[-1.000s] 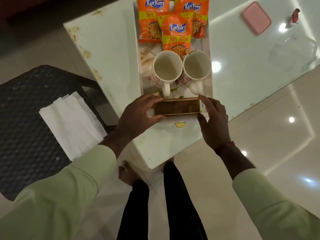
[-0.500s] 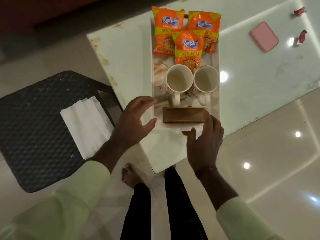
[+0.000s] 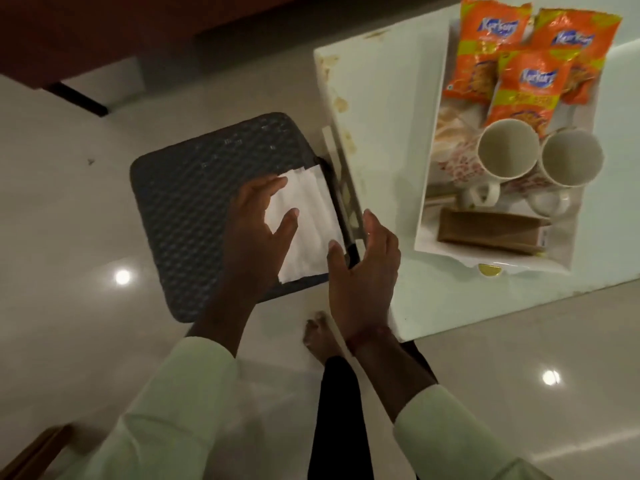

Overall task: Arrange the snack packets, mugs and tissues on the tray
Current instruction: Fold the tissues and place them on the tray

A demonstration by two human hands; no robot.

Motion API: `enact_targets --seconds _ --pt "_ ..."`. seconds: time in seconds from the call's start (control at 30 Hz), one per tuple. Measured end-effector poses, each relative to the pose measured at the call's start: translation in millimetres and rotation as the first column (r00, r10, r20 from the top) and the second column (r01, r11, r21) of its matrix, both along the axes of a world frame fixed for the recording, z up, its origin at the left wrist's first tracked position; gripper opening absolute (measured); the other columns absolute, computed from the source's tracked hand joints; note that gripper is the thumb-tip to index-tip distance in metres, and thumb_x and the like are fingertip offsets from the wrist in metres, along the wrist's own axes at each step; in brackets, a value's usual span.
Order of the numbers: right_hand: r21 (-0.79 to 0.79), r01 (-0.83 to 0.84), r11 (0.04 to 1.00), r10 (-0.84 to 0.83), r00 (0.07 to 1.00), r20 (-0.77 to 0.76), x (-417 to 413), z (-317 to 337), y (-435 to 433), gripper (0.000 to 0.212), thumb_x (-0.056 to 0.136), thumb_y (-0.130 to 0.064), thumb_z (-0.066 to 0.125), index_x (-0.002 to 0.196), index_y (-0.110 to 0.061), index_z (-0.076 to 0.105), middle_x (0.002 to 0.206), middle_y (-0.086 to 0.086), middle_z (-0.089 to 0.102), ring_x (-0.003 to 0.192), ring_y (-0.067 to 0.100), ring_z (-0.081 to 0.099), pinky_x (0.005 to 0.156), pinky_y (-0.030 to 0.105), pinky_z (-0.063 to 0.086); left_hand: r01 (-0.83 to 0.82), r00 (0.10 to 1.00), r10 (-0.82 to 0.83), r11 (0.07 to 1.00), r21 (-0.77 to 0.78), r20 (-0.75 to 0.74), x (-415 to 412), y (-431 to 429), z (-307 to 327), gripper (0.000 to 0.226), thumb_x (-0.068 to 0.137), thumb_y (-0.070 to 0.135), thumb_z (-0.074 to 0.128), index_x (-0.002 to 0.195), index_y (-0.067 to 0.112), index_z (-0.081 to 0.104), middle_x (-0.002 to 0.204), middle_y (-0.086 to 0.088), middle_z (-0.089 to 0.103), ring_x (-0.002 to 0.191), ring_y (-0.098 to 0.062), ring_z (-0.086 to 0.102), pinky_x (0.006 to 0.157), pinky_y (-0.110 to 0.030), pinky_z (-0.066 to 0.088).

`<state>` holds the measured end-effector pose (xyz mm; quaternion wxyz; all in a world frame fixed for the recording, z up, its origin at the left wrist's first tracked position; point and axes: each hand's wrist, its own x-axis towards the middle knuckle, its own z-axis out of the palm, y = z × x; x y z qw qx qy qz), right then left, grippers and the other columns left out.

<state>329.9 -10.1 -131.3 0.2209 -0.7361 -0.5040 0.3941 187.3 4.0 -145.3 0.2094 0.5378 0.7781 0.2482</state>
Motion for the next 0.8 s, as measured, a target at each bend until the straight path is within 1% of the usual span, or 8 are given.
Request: enact_targets --seconds 0.1,0.23,0.37,0.43,0.6,0.7,0.77,0.8 --pt "-0.036 0.011 0.999 -0.012 1.0 -0.019 -18 -13 -3 0.067 0.088 -0.035 0.067 0.148 -0.02 0.039 0.143 0.0 0.046 0.132 0.016 0.041 0.11 0.041 0.041 -0.087 0.996 0.086 0.995 -0.045 -0.037 -12 -9 -6 0.047 0.091 0.034 0.062 0.133 0.016 0.052 0.139 -0.003 0.052 0.128 -0.015 0.045 0.108 -0.017 0.028" --pt "-0.061 0.028 0.998 -0.027 0.999 0.023 -33 -30 -8 0.074 0.084 -0.042 0.07 0.148 -0.021 0.038 0.144 0.0 0.046 0.135 0.02 0.042 0.113 0.043 0.038 -0.22 0.975 0.217 0.969 -0.109 -0.038 -19 -17 -16 0.053 0.088 0.042 0.062 0.134 0.02 0.049 0.139 -0.001 0.05 0.128 -0.015 0.043 0.102 -0.012 0.023" --pt "-0.148 0.057 0.987 -0.057 0.998 0.006 -37 -44 -12 0.079 0.081 -0.048 0.07 0.148 -0.022 0.037 0.143 0.0 0.047 0.134 0.023 0.044 0.11 0.051 0.041 -0.271 0.961 0.276 0.955 -0.121 0.031 -13 -19 -24 0.059 0.084 0.044 0.067 0.134 0.018 0.049 0.134 -0.003 0.052 0.121 -0.018 0.051 0.104 -0.031 0.043" --pt "-0.215 0.077 0.974 -0.086 0.996 -0.03 -36 -50 -14 0.077 0.079 -0.05 0.072 0.144 -0.023 0.04 0.138 -0.002 0.05 0.13 0.023 0.048 0.105 0.051 0.046 -0.295 0.95 0.305 0.946 -0.135 0.062 -9 -18 -28 0.06 0.083 0.043 0.068 0.133 0.017 0.048 0.131 -0.003 0.053 0.117 -0.018 0.054 0.099 -0.038 0.049" --pt "-0.246 0.192 0.95 -0.229 0.964 -0.132 -33 -53 -13 0.054 0.077 -0.04 0.077 0.124 -0.022 0.059 0.116 -0.003 0.062 0.107 0.018 0.06 0.09 0.041 0.058 -0.274 0.952 0.285 0.956 -0.109 0.108 -4 -11 -37 0.056 0.084 0.034 0.069 0.132 0.015 0.048 0.124 -0.004 0.061 0.107 -0.017 0.06 0.094 -0.038 0.052" --pt "-0.197 0.248 0.949 -0.278 0.949 -0.146 -30 -50 -8 0.037 0.077 -0.033 0.079 0.109 -0.018 0.067 0.105 -0.002 0.067 0.097 0.017 0.064 0.082 0.04 0.06 -0.28 0.946 0.296 0.952 -0.126 0.134 0 -5 -33 0.055 0.085 0.025 0.069 0.134 0.013 0.046 0.125 -0.002 0.061 0.105 -0.013 0.062 0.092 -0.026 0.051" --pt "-0.198 0.268 0.943 -0.304 0.936 -0.18 -27 -45 -4 0.025 0.078 -0.027 0.077 0.099 -0.016 0.071 0.099 0.0 0.07 0.091 0.017 0.066 0.076 0.04 0.062 -0.3 0.919 0.33 0.941 -0.158 0.215 2 -6 -26 0.044 0.086 0.02 0.067 0.127 0.014 0.052 0.11 0.01 0.06 0.088 0.003 0.058 0.074 -0.005 0.046" --pt "-0.204 0.275 0.939 -0.317 0.925 -0.21 -24 -42 -2 0.021 0.078 -0.025 0.076 0.096 -0.015 0.071 0.095 -0.001 0.071 0.087 0.012 0.067 0.073 0.038 0.062 -0.32 0.888 0.361 0.93 -0.179 0.285 4 -7 -21 0.035 0.085 0.018 0.067 0.118 0.015 0.056 0.1 0.016 0.059 0.078 0.009 0.056 0.063 0.0 0.043"
